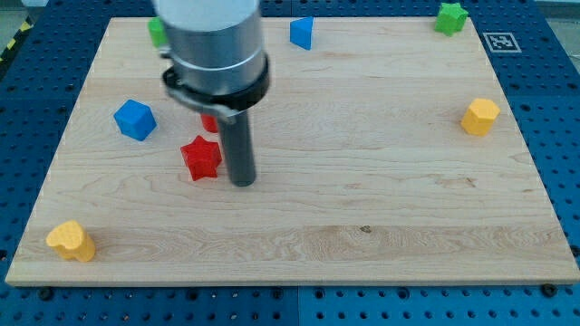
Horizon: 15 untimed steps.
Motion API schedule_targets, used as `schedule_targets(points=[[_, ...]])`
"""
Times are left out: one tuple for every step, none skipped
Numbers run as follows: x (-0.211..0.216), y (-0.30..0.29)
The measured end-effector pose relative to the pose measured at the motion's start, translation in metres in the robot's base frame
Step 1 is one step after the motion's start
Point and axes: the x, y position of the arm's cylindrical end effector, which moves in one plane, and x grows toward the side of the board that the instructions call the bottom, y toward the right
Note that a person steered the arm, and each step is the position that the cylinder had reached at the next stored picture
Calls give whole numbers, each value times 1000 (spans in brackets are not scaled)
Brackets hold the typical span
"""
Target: Place the red circle at the bottom center of the board
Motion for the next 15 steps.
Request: schedule_targets(points=[[-26,-11],[-33,-36],[-46,-68],[-68,-84],[-84,-84],[-90,-84],[-101,-84],[-121,-83],[-130,-67],[-80,-49],[-65,-49],[-47,-45],[-47,-39],[-46,-8],[-43,-6]])
